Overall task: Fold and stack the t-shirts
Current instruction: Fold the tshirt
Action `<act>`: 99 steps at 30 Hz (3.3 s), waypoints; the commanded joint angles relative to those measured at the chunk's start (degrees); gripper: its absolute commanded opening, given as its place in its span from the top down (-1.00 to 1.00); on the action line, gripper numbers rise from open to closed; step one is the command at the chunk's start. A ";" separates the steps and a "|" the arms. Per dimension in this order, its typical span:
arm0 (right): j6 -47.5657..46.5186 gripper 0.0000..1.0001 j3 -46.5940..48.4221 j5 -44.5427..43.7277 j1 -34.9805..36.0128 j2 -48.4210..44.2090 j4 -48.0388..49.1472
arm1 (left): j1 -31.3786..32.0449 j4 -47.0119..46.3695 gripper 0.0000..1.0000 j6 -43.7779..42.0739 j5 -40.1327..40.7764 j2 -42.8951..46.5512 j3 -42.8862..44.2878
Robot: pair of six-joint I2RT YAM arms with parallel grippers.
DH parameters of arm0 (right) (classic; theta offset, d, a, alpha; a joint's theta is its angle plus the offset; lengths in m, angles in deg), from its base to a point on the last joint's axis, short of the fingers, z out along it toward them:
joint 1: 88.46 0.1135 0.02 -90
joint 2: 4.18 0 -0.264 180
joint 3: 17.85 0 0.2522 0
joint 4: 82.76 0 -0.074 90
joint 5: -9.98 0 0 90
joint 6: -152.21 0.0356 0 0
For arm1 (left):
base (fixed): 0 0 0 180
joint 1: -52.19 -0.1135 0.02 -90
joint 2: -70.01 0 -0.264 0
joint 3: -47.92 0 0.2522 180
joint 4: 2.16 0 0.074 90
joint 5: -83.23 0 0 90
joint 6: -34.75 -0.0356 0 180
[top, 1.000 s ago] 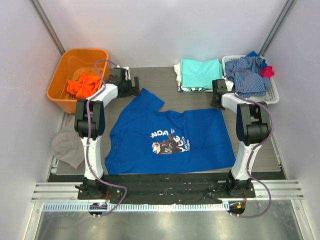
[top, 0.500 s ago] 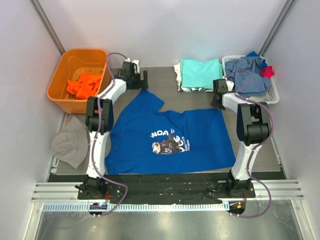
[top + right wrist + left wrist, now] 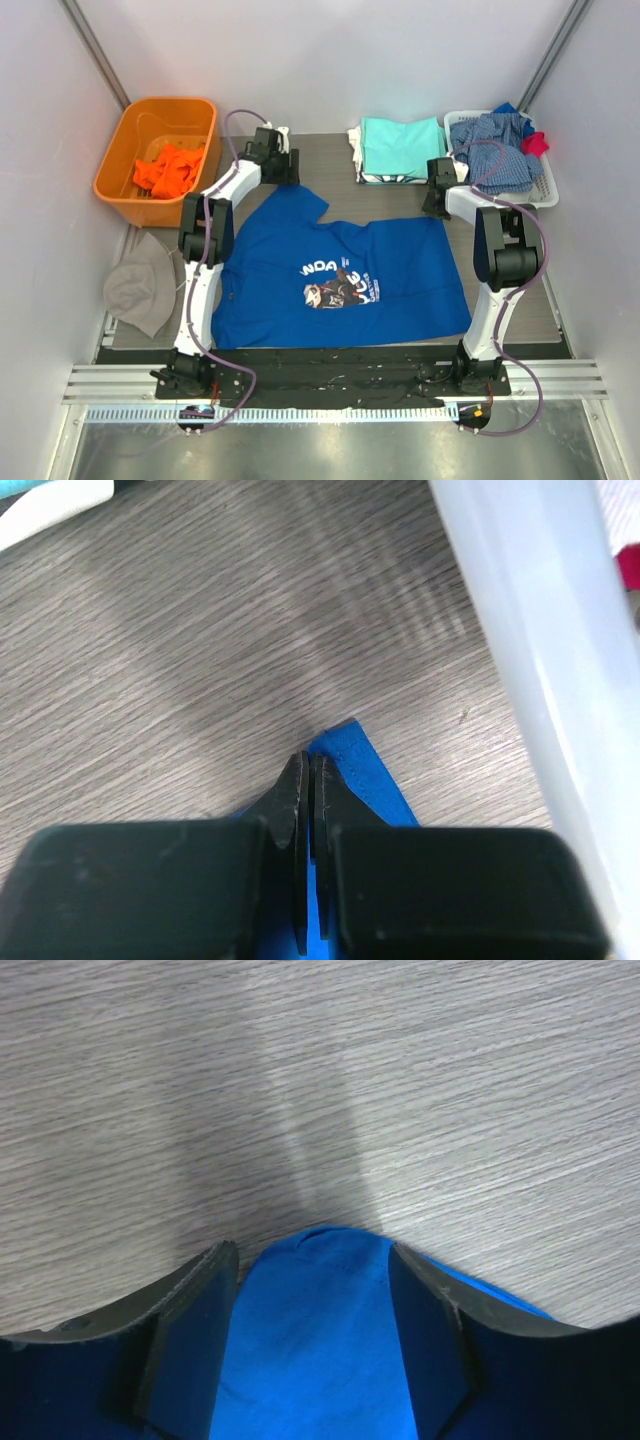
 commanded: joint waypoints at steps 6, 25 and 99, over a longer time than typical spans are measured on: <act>-0.17 0.98 -0.08 0.79 -0.14 -0.98 -2.08 | -0.24 1.78 -0.27 -1.31 0.32 -0.62 0.72; -0.35 0.98 0.18 0.88 -0.14 -0.53 -2.16 | -0.33 1.96 0.66 -2.36 1.81 -0.80 0.90; 8.97 0.98 -20.82 -6.77 -0.67 -37.89 -16.67 | -0.50 19.45 1.00 10.37 10.43 83.21 -57.27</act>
